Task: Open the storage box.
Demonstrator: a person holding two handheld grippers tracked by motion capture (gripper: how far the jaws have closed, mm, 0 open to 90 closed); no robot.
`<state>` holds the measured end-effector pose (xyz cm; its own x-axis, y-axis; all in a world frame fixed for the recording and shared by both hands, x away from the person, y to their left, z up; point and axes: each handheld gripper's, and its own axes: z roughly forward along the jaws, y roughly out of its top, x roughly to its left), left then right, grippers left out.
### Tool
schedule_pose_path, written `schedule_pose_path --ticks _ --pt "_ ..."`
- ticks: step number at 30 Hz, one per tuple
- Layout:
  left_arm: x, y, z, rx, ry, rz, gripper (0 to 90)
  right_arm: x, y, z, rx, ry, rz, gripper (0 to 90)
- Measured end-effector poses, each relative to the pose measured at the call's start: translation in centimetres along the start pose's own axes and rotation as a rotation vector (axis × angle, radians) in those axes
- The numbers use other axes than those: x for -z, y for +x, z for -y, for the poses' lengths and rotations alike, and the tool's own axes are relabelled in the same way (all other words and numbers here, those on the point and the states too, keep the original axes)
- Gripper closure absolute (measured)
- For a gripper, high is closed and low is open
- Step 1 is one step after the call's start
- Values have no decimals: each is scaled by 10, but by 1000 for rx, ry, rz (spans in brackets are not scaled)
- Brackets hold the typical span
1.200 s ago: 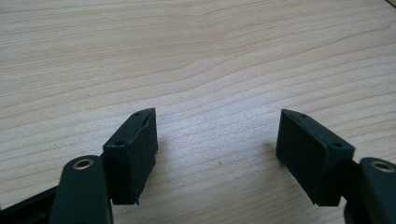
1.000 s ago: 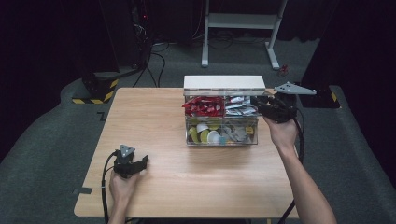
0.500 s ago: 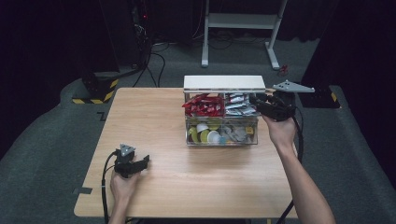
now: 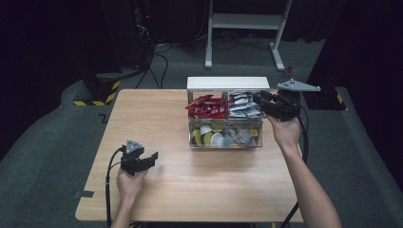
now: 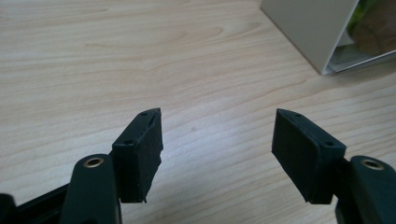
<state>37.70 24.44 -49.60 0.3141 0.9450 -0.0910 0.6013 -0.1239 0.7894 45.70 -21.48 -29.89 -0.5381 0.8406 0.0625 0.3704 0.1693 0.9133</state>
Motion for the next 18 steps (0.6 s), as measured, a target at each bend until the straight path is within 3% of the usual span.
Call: schedule_pose_path --ticks 18 --pt "10 -19 -47 -10 -55 125 326 -1 0 -3 1 4 0 604"
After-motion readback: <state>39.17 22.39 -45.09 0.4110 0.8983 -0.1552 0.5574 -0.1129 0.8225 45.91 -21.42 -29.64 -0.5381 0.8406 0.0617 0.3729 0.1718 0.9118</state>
